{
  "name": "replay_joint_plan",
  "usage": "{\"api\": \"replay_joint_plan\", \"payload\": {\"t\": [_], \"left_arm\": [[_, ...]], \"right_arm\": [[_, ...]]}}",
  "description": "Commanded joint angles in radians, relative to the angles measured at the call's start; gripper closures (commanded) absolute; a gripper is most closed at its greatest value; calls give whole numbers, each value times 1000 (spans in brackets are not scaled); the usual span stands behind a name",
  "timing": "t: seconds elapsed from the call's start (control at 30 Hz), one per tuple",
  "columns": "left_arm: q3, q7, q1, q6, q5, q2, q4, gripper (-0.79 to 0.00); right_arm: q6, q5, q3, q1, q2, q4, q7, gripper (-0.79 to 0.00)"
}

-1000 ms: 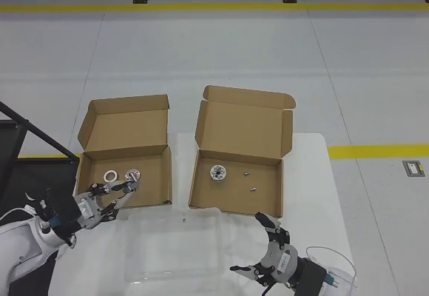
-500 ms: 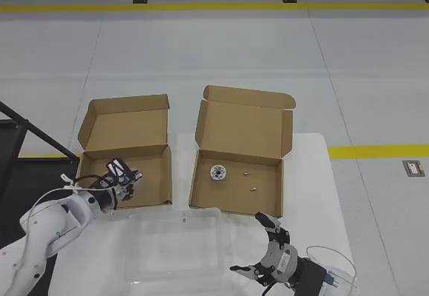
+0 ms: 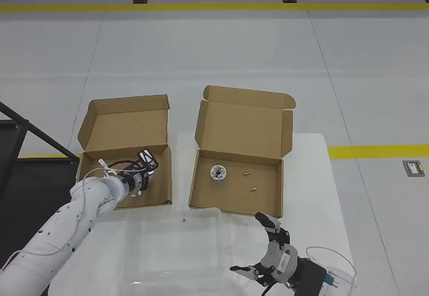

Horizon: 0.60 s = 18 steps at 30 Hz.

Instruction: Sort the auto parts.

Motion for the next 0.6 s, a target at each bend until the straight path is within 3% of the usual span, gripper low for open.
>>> {"api": "replay_joint_plan", "payload": {"t": [0.0,0.03,0.2,0.27,0.4,0.57], "left_arm": [[19,10,-21,-7,3,-22,53,-77],[26,13,-29,-11,5,-31,73,-179],[42,43,-56,-20,11,-64,154,-339],[42,57,-61,-25,10,-73,176,-496],[30,109,-63,-50,13,-79,182,-714],[-30,202,-42,-106,18,-52,130,-754]], "right_arm": [[0,0,0,0,0,0,0,-785],[0,0,0,0,0,0,0,-785],[0,0,0,0,0,0,0,-785],[0,0,0,0,0,0,0,-785],[0,0,0,0,0,0,0,-785],[0,0,0,0,0,0,0,-785]]}}
